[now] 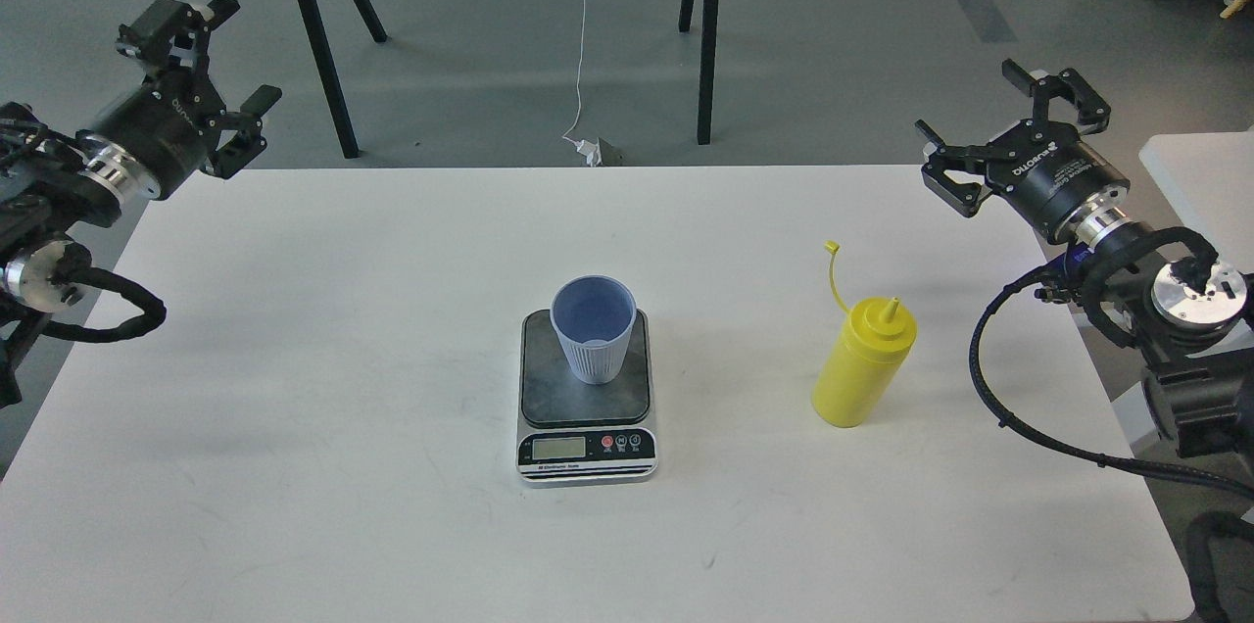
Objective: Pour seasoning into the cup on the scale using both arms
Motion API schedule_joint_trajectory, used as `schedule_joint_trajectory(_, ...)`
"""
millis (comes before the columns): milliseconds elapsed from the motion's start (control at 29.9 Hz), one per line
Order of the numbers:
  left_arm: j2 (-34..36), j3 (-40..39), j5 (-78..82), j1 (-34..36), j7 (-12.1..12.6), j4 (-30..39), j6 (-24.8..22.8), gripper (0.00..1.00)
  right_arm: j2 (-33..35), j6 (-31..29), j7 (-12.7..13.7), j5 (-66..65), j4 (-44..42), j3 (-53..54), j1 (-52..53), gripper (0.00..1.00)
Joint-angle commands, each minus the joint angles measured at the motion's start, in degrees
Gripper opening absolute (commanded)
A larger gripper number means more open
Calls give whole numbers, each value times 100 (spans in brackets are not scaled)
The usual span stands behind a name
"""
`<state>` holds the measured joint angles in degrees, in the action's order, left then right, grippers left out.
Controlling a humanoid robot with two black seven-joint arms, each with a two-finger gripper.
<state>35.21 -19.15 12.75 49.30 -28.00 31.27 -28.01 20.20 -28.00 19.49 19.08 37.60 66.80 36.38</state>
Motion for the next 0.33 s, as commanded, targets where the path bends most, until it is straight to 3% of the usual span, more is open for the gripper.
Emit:
schedule_joint_trajectory(0,-5,-19,-1,-69,0,-7,1,100,-16,0,-7,-1,-174,9,0,100)
schedule_joint_trajectory(301,-23,-27,-10,-69,0,-7,1,100,-34,0,-16,-1,-192,44,9,100)
